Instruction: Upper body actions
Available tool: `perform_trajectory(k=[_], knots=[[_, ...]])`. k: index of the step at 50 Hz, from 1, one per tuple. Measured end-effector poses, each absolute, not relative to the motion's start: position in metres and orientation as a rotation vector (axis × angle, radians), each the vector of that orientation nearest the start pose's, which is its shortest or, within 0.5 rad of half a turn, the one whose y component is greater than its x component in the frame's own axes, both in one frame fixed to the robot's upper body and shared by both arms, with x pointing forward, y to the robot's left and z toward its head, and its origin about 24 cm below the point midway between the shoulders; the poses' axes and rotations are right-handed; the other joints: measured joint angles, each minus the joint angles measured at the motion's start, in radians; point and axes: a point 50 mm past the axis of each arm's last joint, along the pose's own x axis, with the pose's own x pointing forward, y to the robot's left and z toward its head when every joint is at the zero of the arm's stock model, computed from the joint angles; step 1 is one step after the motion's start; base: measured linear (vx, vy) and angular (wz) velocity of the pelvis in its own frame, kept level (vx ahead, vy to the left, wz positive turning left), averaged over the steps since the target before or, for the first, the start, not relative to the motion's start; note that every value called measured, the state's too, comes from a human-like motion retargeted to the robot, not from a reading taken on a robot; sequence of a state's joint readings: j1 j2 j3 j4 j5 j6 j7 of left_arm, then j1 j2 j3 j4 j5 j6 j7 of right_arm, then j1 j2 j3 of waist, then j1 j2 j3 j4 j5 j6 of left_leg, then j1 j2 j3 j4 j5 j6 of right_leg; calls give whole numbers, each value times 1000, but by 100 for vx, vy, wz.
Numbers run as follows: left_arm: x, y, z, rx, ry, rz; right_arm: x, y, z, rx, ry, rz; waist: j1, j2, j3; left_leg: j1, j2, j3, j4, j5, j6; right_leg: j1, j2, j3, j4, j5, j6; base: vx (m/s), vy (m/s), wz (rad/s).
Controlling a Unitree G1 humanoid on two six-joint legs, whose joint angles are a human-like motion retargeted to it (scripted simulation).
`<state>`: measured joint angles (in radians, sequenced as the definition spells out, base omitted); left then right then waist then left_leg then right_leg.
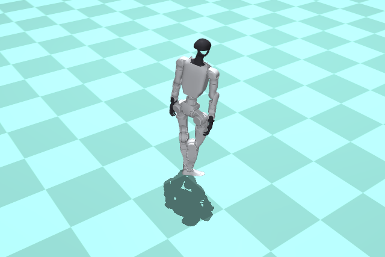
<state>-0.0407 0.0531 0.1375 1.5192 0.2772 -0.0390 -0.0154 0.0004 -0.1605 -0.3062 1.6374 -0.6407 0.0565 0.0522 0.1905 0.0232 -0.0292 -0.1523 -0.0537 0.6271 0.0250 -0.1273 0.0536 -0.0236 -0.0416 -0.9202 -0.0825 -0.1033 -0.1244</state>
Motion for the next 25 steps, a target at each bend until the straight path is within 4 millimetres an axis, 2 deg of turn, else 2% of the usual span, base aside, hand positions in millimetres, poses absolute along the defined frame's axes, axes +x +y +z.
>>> perform_trajectory(k=[5, 8, 10, 12, 15, 18, 19, 22, 25], knots=[[7, 184, -180, 40, 1579, 96, -10, -202, -177, -301, 1679, 208, -33, -29, -38, 44, 80, 215, 60, -18, -41, -5, -23, -117, 4, -17, 42, 35, -12, 211], [-17, 189, -178, -39, 1664, 206, -7, -199, -178, -288, 1656, 210, -36, -39, -52, 61, 75, 189, 62, 2, -54, 9, -26, -175, 8, -16, 64, 42, -8, 140], [-33, 189, -176, -83, 1714, 270, -4, -198, -178, -278, 1643, 205, -15, -35, -56, 72, 59, 128, 30, -2, -94, 22, -16, -197, 16, -16, 75, 47, -4, 68], [-48, 187, -174, -118, 1756, 321, -3, -200, -178, -275, 1633, 208, 14, -41, -59, 81, 14, 90, -25, -4, -54, 38, -22, -205, 30, -11, 87, 45, -4, 27], [-67, 178, -172, -177, 1810, 359, 2, -203, -178, -288, 1620, 216, 33, -44, -69, 73, -11, 40, -57, -7, -32, 55, -35, -224, 59, -1, 110, 47, -6, 26], [-73, 174, -172, -195, 1817, 366, 7, -202, -178, -279, 1588, 183, 23, -50, -74, 58, -23, -41, -50, -27, -17, 76, -54, -279, 98, 15, 132, 41, -10, 64], [-72, 173, -172, -192, 1812, 357, 8, -202, -178, -267, 1578, 176, 19, -49, -75, 56, -21, -53, -46, -32, -13, 84, -55, -299, 109, 30, 123, 44, -10, 84], [-63, 174, -173, -172, 1794, 308, 7, -201, -178, -228, 1567, 175, 5, -24, -77, 55, 1, -99, -34, -38, 1, 103, -60, -297, 175, 117, 62, 39, -12, 116], [-42, 174, -177, -153, 1744, 262, 2, -201, -178, -211, 1581, 155, 15, 19, -83, 45, 58, -139, -20, -35, 1, 76, -101, -168, 335, 194, -21, 25, -11, 106]])
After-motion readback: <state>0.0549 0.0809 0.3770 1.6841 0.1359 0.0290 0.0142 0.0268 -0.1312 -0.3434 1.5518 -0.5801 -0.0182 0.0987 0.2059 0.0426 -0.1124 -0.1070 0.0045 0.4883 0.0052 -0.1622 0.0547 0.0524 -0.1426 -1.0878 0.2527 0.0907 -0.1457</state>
